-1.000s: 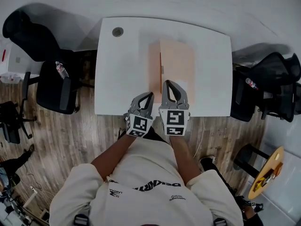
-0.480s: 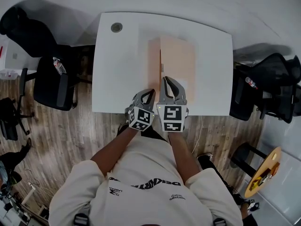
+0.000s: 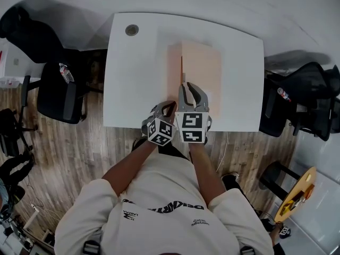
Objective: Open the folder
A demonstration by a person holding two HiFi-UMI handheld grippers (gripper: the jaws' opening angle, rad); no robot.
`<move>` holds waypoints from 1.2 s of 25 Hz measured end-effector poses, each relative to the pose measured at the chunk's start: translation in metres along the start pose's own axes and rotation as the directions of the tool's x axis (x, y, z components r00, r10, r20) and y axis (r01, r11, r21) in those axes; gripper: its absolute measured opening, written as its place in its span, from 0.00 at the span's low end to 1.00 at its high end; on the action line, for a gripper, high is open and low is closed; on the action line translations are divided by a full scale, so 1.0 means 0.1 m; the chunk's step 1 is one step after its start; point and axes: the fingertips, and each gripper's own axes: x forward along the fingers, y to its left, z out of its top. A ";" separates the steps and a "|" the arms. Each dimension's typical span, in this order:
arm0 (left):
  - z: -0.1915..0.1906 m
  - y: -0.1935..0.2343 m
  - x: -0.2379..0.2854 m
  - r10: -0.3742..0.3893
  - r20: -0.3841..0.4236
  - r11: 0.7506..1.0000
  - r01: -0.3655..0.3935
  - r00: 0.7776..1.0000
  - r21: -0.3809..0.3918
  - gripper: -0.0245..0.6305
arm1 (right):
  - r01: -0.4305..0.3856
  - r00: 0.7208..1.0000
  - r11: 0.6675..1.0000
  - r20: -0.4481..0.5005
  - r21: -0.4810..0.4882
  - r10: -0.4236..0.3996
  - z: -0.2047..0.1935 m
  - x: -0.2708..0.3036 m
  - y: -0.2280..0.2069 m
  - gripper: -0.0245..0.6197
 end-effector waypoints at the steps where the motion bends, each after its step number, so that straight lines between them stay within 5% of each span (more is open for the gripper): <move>1: -0.01 -0.01 0.01 0.001 -0.002 1.000 -0.001 1.000 0.010 0.02 | -0.001 1.000 1.000 -0.005 -0.002 0.001 -0.01 0.02 0.00 0.12; 18: -0.06 -0.01 0.05 -0.017 -0.026 0.999 0.018 1.000 0.045 0.02 | 0.047 0.991 0.996 -0.124 -0.078 -0.056 -0.14 0.39 -0.03 0.21; 30: -0.08 -0.01 0.04 -0.011 -0.024 0.998 0.013 1.000 0.058 0.02 | 0.103 0.983 0.978 -0.129 -0.183 -0.128 -0.16 0.40 -0.13 0.15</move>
